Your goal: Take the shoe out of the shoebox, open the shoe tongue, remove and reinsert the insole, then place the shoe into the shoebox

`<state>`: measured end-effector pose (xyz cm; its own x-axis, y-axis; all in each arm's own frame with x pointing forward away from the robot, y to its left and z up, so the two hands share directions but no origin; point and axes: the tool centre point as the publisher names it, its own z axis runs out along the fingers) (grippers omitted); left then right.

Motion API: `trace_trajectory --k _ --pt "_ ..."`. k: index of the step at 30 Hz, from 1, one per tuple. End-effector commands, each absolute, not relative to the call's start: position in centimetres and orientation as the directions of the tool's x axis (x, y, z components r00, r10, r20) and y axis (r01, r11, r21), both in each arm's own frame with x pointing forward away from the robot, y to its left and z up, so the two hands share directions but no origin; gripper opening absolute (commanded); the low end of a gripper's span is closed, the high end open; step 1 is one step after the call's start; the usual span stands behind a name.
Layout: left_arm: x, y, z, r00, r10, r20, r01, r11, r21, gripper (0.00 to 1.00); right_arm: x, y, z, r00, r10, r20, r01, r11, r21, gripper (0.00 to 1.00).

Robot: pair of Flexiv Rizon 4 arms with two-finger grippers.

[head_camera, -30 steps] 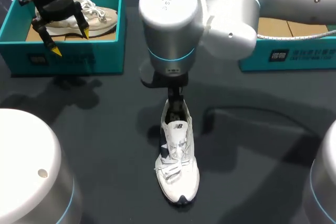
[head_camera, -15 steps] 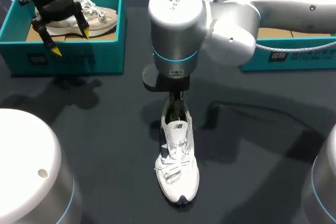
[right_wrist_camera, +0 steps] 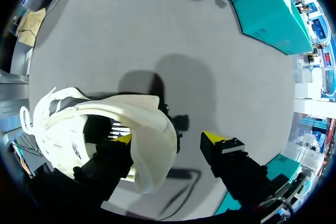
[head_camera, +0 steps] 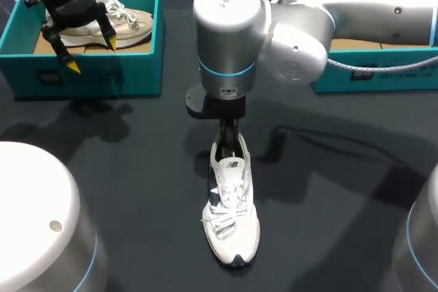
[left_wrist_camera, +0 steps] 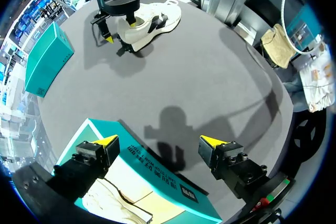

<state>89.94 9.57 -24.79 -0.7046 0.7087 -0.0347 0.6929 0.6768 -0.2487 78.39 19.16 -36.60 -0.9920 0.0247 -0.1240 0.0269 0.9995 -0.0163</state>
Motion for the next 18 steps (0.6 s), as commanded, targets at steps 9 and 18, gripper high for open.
trace_trajectory --k 9,18 --pt "90.0 9.6 -24.8 -0.704 0.710 -0.033 0.694 0.677 -0.248 1.00 78.2 19.6 -37.5 -0.993 0.035 -0.111 0.035 0.999 -0.003 0.00" --pt "90.0 9.6 -24.8 -0.704 0.710 -0.033 0.694 0.677 -0.248 1.00 77.8 19.3 -34.9 -0.991 0.030 -0.131 0.035 0.999 -0.036 0.00"
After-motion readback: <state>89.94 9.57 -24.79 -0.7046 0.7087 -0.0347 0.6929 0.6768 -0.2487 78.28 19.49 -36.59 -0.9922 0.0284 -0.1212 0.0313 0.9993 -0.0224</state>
